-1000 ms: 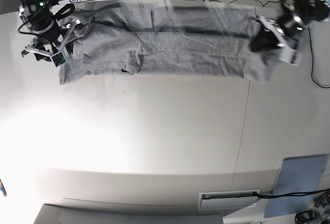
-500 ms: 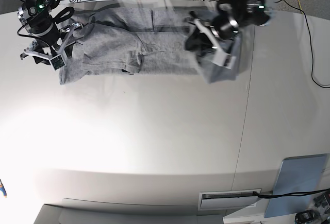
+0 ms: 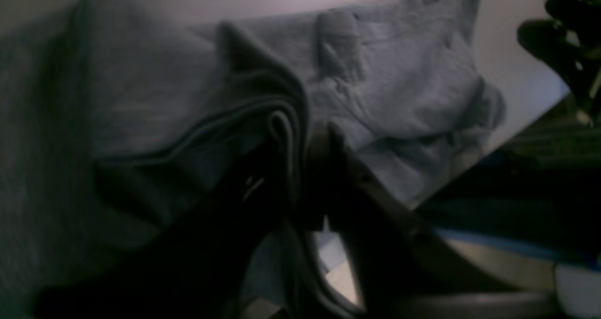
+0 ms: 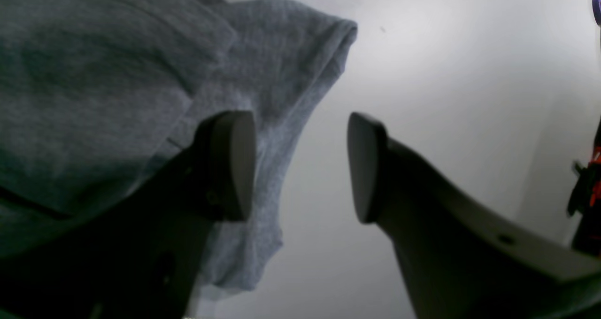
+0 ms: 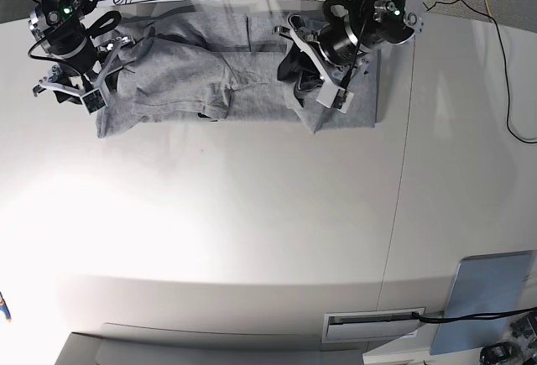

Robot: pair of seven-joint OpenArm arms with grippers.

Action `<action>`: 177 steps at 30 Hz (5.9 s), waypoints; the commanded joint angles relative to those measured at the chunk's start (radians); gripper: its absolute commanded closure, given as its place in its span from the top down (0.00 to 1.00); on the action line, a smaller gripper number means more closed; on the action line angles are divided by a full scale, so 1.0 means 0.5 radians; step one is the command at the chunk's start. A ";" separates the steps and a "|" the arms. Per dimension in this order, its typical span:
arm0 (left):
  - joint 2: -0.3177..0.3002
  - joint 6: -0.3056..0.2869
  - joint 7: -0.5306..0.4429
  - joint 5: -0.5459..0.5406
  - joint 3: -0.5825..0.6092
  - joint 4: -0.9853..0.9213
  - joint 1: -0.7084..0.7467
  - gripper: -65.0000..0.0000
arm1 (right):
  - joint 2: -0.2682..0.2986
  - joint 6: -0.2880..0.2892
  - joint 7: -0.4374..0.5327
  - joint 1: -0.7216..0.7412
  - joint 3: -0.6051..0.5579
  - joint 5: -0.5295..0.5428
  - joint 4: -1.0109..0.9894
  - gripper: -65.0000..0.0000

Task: Fold the T-shirt properly
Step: 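Grasp the strip end with the left gripper and fold it toward the middle, then grasp the other strip end with the right gripper and fold it over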

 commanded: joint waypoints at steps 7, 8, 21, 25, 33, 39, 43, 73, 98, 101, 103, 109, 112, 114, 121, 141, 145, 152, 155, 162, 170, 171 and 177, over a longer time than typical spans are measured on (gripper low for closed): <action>0.005 -0.271 -0.042 -0.099 0.002 0.036 -0.005 0.52 | 0.025 -0.016 0.028 0.002 0.018 -0.003 0.031 0.48; 0.005 -0.270 -0.043 -0.098 0.002 0.036 -0.005 0.52 | 0.025 -0.016 0.027 0.002 0.018 -0.003 0.031 0.48; 0.004 0.019 -0.282 0.666 0.002 0.034 -0.039 0.00 | 0.025 -0.017 0.021 0.002 0.018 -0.002 0.031 0.48; 0.005 0.067 -0.295 0.774 0.002 -0.046 -0.076 0.00 | 0.025 -0.017 0.020 0.002 0.018 -0.002 0.031 0.48; 0.005 0.053 -0.261 0.771 0.060 -0.460 -0.271 0.00 | 0.025 -0.017 -0.024 0.002 0.018 -0.002 0.031 0.48; 0.005 0.027 -0.251 0.619 0.146 -0.459 -0.343 0.00 | 0.024 -0.017 -0.023 0.002 0.018 -0.002 0.031 0.48; 0.005 -0.075 -0.307 0.476 0.312 -0.459 -0.426 0.00 | 0.025 -0.017 -0.023 0.002 0.018 -0.002 0.031 0.48; -0.007 -0.639 0.238 -0.433 -0.426 -0.136 -0.346 0.53 | 0.023 0.096 -0.312 0.007 0.758 1.054 -0.145 0.48; -0.006 -0.638 0.237 -0.472 -0.342 -0.092 -0.286 0.53 | 0.028 0.286 -0.615 0.297 0.588 1.735 -0.889 0.53; -0.007 -0.638 0.238 -0.472 -0.342 -0.092 -0.285 0.53 | 0.029 0.240 -0.515 0.331 0.523 1.612 -0.988 0.53; -0.007 -0.637 0.237 -0.471 -0.342 -0.092 -0.285 0.53 | 0.029 0.237 -0.517 0.377 0.523 1.629 -1.090 0.53; -0.007 -0.638 0.230 -0.471 -0.342 -0.092 -0.286 0.53 | 0.027 0.276 -0.661 0.479 0.523 1.807 -1.298 0.53; -0.007 -0.638 0.230 -0.471 -0.342 -0.092 -0.286 0.53 | 0.018 0.328 -0.761 0.483 0.523 1.969 -1.310 0.53; -0.006 -0.638 0.230 -0.453 -0.342 -0.092 -0.286 0.53 | 0.018 0.336 -0.788 0.483 0.523 2.016 -1.310 0.53; -0.006 -0.637 0.229 -0.367 -0.342 -0.092 -0.286 0.53 | 0.018 0.405 -0.897 0.483 0.523 2.245 -1.310 0.53; -0.007 -0.637 0.230 -0.365 -0.342 -0.092 -0.286 0.53 | 0.019 0.431 -0.735 0.484 0.159 2.095 -1.310 0.51; -0.007 -0.638 0.230 -0.365 -0.342 -0.092 -0.286 0.53 | 0.020 0.431 -0.633 0.484 0.159 1.988 -1.310 0.27; -0.007 -0.636 0.230 -0.220 -0.342 -0.092 -0.282 0.53 | 0.025 0.432 -0.584 0.573 0.300 1.693 -1.307 0.00; -0.008 -0.629 0.184 -0.080 -0.343 -0.094 -0.253 0.53 | 0.036 0.432 -0.600 0.618 0.500 1.690 -1.237 0.00; -0.012 -0.369 -0.201 0.592 -0.343 -0.110 -0.137 0.53 | -0.007 0.356 -0.894 0.626 0.668 1.686 -0.642 0.00; -0.011 -0.352 -0.469 0.667 -0.342 -0.574 -0.134 0.53 | -0.308 0.195 -0.803 0.587 0.246 1.373 -0.004 0.00; -0.010 -0.368 -0.498 0.666 -0.342 -0.610 -0.137 0.53 | -0.343 0.172 -0.772 0.587 0.152 1.302 0.042 0.00; 0.000 -0.477 -0.518 0.589 -0.342 -0.636 -0.163 0.53 | -0.529 -0.002 -0.638 0.588 -0.462 0.945 0.072 0.00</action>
